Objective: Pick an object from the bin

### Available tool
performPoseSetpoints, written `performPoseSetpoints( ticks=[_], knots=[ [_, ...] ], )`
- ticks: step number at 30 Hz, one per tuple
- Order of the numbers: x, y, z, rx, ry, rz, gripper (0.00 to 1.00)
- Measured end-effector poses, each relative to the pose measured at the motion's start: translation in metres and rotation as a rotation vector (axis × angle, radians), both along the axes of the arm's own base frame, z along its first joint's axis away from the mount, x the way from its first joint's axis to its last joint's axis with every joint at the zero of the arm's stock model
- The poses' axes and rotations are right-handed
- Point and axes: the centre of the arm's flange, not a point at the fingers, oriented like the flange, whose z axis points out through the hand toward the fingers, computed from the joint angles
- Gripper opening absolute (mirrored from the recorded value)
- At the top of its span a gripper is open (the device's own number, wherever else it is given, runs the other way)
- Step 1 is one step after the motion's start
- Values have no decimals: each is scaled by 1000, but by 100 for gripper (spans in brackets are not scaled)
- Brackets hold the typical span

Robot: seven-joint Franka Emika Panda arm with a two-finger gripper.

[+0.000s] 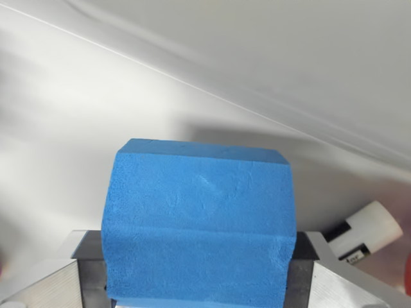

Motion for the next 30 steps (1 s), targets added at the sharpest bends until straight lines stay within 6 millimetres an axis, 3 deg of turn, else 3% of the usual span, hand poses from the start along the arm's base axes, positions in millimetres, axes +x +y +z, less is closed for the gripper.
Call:
performPoseSetpoints(
  ticks=[11, 30],
  knots=[
    [0, 0, 32, -2, 2, 1, 0],
    [-2, 0, 106, -6, 6, 1, 0]
  ],
)
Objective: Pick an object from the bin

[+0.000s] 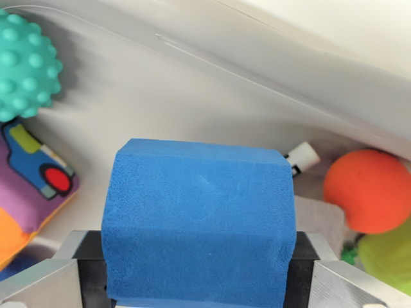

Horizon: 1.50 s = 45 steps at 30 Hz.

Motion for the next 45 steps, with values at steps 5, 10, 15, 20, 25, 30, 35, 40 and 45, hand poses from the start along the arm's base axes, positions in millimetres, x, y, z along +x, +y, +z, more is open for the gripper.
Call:
performPoseSetpoints(
  ticks=[5, 10, 15, 20, 25, 30, 35, 40, 45],
  knots=[
    [0, 0, 20, -1, 1, 0, 0],
    [0, 0, 43, -1, 3, 1, 0],
    [-1, 0, 63, -1, 4, 1, 0],
    [-1, -1, 80, -2, 6, 2, 0],
    [-1, -1, 99, -3, 6, 2, 0],
    [-1, -1, 116, -3, 8, 3, 0],
    [-1, -1, 130, -4, 9, 3, 0],
    [-1, -1, 142, -4, 11, 3, 0],
    [-1, -1, 150, -4, 11, 3, 0]
  ],
)
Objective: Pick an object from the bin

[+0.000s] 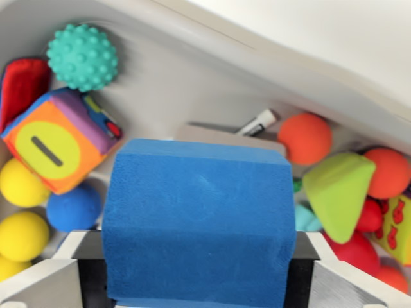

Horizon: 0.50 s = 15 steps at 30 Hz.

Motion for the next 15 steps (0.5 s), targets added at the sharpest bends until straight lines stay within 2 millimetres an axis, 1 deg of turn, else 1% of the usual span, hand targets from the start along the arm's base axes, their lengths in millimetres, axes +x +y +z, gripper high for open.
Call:
performPoseSetpoints(
  ticks=[6, 15],
  knots=[
    [0, 0, 6, 0, 1, 0, 0],
    [0, 0, 6, 0, 2, 0, 0]
  ],
)
